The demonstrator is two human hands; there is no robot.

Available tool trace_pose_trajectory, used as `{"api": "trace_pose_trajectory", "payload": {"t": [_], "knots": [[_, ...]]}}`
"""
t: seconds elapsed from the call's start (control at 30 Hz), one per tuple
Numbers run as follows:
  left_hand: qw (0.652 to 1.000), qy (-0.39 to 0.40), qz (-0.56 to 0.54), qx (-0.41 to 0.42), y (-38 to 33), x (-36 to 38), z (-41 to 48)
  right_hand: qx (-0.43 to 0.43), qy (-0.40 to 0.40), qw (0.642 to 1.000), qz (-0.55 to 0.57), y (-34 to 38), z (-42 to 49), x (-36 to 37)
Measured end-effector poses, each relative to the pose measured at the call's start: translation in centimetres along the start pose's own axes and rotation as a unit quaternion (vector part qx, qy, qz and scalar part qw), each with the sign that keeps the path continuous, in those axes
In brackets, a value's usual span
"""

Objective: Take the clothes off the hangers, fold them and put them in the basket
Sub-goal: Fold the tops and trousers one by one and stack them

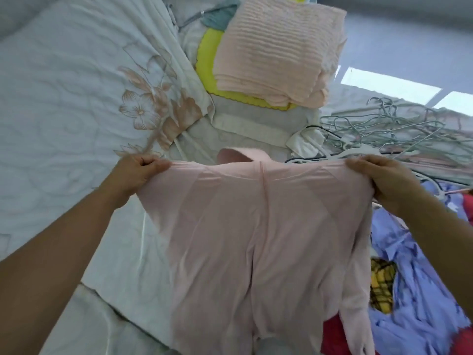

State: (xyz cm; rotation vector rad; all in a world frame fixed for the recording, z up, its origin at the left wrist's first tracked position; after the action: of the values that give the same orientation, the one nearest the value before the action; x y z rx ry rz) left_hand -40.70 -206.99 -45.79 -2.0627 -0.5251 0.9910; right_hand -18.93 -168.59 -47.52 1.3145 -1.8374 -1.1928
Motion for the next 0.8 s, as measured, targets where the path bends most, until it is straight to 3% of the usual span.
{"api": "trace_pose_trajectory", "payload": {"t": [0.17, 0.33, 0.47, 0.63, 0.8], "knots": [[0.991, -0.104, -0.058, 0.065, -5.7, -4.1, -4.9, -0.071, -0.003, 0.996, 0.059, 5.7, -3.4, -0.6], [0.997, -0.046, -0.034, 0.042, -8.6, -5.9, -9.3, -0.079, 0.015, 0.997, 0.014, 10.6, -7.2, 0.2], [0.987, -0.065, -0.125, 0.082, -11.4, -8.7, -10.8, -0.081, 0.003, 0.996, 0.032, 15.1, -8.6, -0.7], [0.981, -0.050, -0.175, 0.074, -11.8, -8.6, -8.9, 0.011, 0.081, 0.995, 0.049, 16.7, -7.6, 0.9], [0.968, -0.083, -0.224, 0.078, -13.0, -10.7, -5.1, 0.004, 0.100, 0.995, 0.013, 18.9, -4.3, 0.3]]}}
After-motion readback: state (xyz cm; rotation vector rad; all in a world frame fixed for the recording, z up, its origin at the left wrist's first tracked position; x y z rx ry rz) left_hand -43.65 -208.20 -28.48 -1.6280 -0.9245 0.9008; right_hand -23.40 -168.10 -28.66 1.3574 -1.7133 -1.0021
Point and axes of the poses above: each hand's wrist, its own z-axis towards the middle knuckle, its own x-axis out of the palm, y = z × x, the point moved 6 cm from there along z, towards the middle knuckle, and after that the axes turned 13 degrees about y, right-handed, at the moved point
